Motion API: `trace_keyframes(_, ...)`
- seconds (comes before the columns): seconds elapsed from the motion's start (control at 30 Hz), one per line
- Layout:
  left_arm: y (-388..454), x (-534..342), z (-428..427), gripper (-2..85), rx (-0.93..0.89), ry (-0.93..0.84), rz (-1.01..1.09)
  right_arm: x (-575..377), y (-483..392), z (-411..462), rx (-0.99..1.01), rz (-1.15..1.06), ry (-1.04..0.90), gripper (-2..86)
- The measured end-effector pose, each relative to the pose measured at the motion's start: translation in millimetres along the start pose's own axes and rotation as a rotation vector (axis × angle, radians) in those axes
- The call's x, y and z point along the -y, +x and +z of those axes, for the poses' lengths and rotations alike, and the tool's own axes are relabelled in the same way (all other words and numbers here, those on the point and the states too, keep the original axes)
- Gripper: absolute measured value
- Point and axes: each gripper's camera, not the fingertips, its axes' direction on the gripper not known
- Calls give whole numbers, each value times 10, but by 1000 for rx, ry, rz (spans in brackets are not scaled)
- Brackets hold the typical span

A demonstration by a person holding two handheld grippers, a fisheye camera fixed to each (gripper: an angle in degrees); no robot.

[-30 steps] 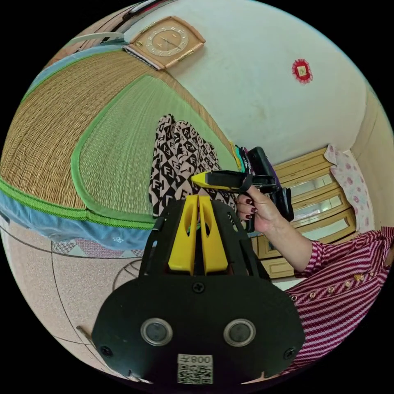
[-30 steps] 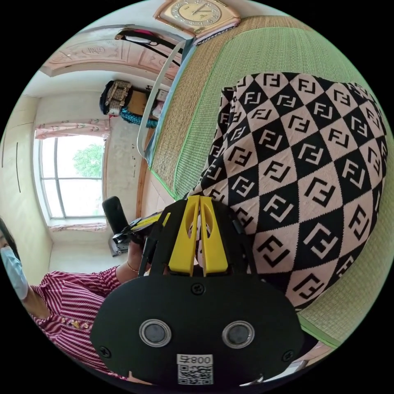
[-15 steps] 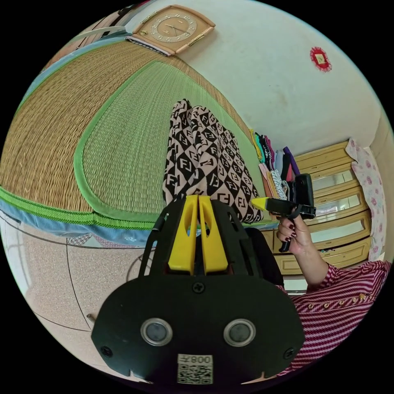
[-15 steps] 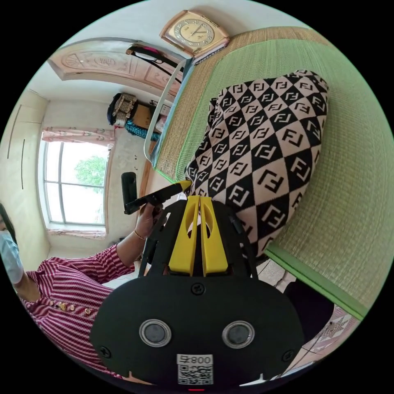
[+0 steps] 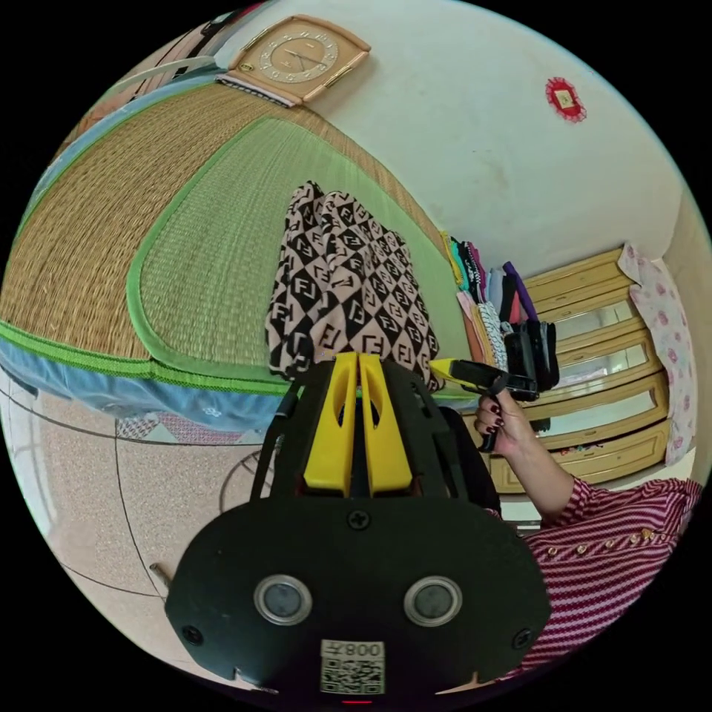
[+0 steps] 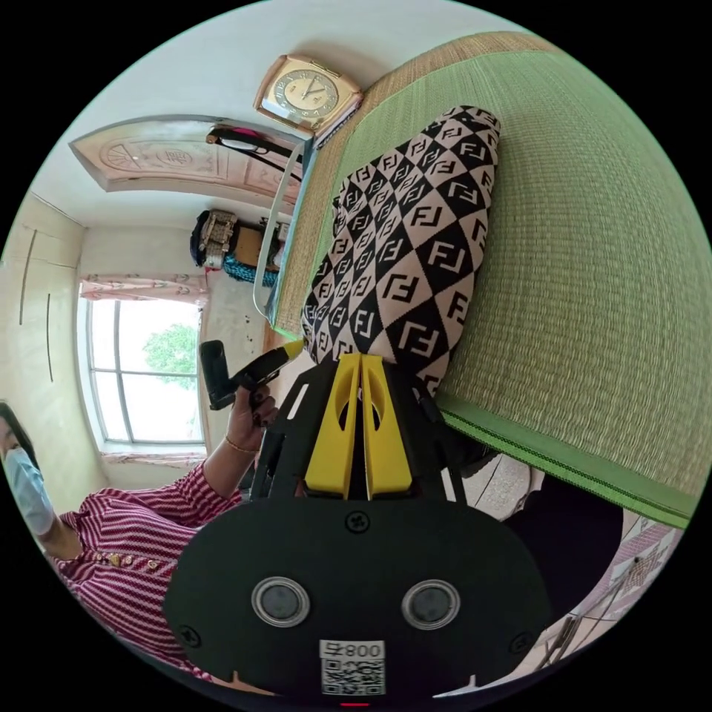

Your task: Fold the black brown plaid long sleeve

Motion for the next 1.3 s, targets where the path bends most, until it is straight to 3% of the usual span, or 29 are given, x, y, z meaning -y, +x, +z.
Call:
trace_keyframes(0.23,350,56,335,20,-144,-137,81,-161,188,-241,79,10,50,6)
trace_keyframes(0.6,661,501,921,78,-185,-440,108,-608,803,-872,127,137,187,82)
trace_keyframes(0.87,649,712,1171,86,-243,-464,-11,-637,1169,-845,229,210,153,120)
trace_keyframes(1.3,699,976,1063,18,-175,-401,11,-600,1506,-866,354,268,173,135)
